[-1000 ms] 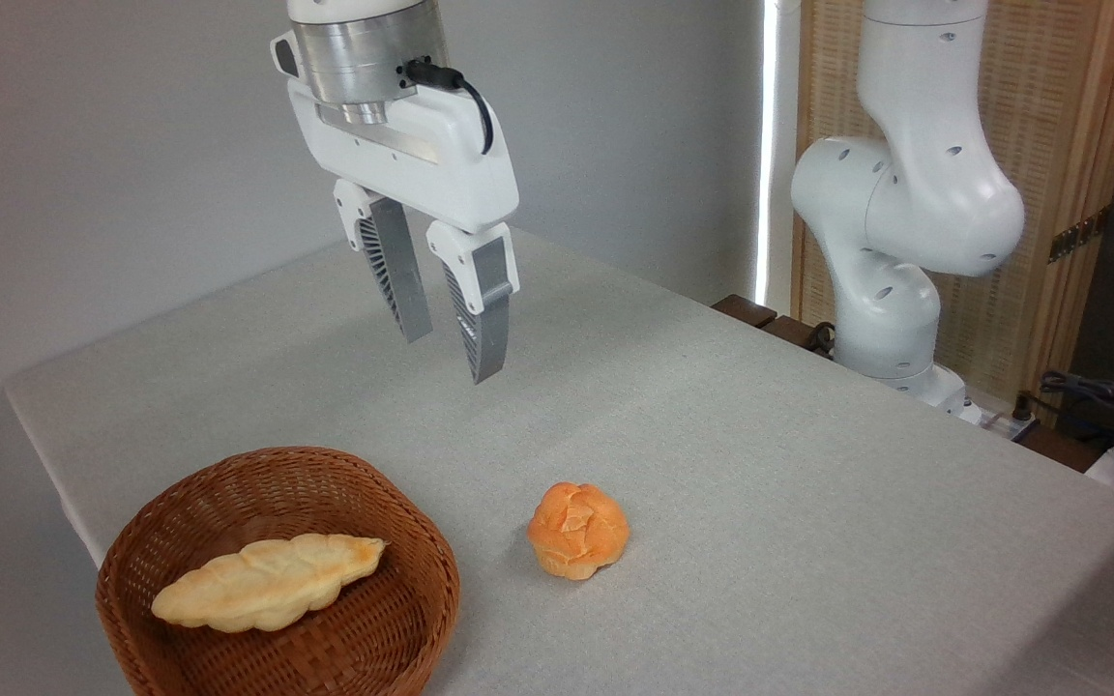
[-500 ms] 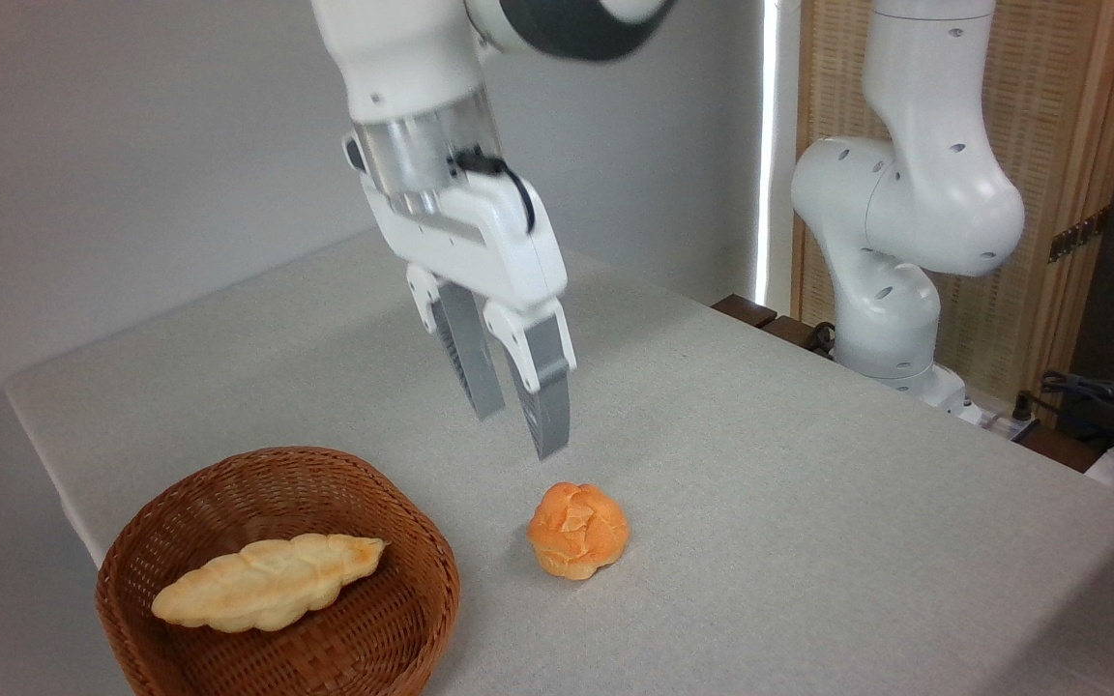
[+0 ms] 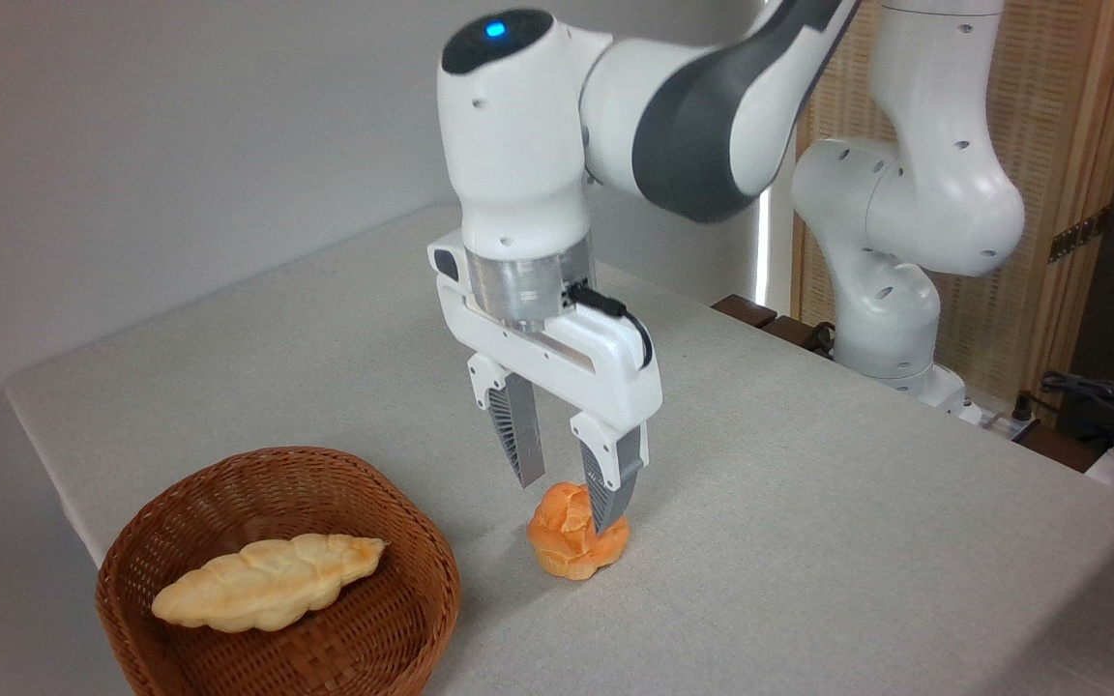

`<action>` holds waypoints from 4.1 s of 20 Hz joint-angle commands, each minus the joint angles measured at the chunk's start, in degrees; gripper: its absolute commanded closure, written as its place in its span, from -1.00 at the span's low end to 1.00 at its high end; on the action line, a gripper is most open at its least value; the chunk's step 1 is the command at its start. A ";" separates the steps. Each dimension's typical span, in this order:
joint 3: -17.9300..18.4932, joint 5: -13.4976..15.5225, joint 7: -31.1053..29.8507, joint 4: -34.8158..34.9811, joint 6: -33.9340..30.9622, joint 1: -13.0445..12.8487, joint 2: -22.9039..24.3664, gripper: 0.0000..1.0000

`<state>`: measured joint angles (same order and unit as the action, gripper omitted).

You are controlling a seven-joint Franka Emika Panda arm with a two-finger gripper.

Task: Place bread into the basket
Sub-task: 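Lower the gripper around the orange bun, then close the gripper fingers on the orange bun, then lift the bun and carry it over the woven basket, then lower the bun onto the braided loaf and open the gripper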

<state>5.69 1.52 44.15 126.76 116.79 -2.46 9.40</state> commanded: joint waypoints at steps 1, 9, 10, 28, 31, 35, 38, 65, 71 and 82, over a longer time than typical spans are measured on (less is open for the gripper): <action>0.28 1.73 -0.02 3.32 2.48 -0.26 1.06 -1.00; 0.20 1.65 0.24 5.17 5.73 -0.44 -0.08 -0.76; 0.20 1.65 0.50 5.17 5.73 -0.44 -0.08 -0.64; 0.20 0.85 3.13 5.08 4.77 -0.70 -0.96 0.29; 0.20 0.77 4.10 4.56 3.45 -0.53 -0.26 0.29; 0.11 -2.47 7.27 4.03 2.31 -0.53 1.15 0.29; -0.15 -3.80 8.06 0.00 -2.07 -0.79 1.59 0.29; -5.34 -4.68 8.59 -33.33 4.06 -0.97 -22.49 -1.00; -5.25 -4.51 7.98 -33.50 3.89 -0.88 -22.41 -1.00; -8.15 -2.67 3.93 -34.03 -10.43 2.98 -16.52 -1.00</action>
<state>0.29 -2.30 49.90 92.92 113.66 -2.57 -11.55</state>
